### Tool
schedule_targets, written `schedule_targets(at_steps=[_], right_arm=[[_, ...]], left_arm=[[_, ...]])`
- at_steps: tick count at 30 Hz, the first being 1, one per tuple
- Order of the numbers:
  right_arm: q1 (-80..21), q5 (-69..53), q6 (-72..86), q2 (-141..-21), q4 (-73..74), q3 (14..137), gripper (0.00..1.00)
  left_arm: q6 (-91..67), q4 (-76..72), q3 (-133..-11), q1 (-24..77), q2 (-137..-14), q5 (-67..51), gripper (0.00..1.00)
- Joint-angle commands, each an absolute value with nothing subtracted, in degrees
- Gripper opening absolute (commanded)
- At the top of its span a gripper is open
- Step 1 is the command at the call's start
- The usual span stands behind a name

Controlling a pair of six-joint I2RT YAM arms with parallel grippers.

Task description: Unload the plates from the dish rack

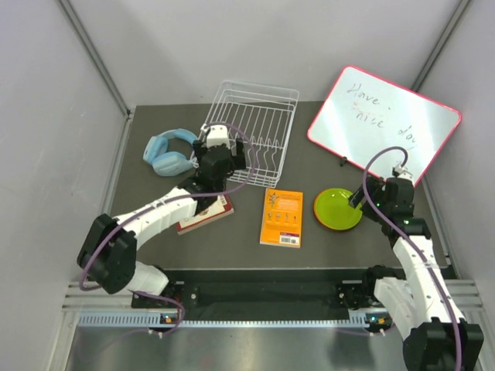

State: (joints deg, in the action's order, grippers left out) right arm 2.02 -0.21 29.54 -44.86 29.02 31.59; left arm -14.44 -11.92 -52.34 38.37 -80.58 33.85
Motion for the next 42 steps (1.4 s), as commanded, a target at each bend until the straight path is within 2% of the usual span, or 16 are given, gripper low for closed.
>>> schedule_targets(at_steps=[1, 6, 12, 27, 31, 40, 42], right_arm=[[2.4, 0.3, 28.9, -41.8, 27.8, 34.0, 0.85], [2.5, -1.9, 29.0, -43.0, 24.6, 32.5, 0.85], [2.5, -2.7, 28.8, -48.8, 21.3, 32.3, 0.84], [2.5, -2.5, 28.1, -53.0, 18.4, 31.6, 0.83], [2.5, -2.5, 28.0, -53.3, 18.4, 31.5, 0.83], [2.5, -2.3, 27.6, -53.4, 18.3, 30.7, 0.83], [2.5, -2.4, 27.5, -53.3, 18.2, 30.6, 0.83]], left_arm=[[-16.2, -13.8, -55.5, 30.4, -84.2, 30.9, 0.98], [-12.2, -18.2, -58.4, 26.6, -89.5, 30.4, 0.97], [-12.3, -18.9, -63.8, 24.1, -98.1, 27.6, 0.87], [-14.7, -19.4, -69.3, 21.0, -106.5, 27.8, 0.71], [-14.9, -19.8, -69.3, 20.8, -107.7, 27.2, 0.64], [-15.5, -19.7, -69.3, 20.8, -108.4, 26.8, 0.23], [-15.5, -19.6, -69.3, 20.8, -108.2, 26.5, 0.08]])
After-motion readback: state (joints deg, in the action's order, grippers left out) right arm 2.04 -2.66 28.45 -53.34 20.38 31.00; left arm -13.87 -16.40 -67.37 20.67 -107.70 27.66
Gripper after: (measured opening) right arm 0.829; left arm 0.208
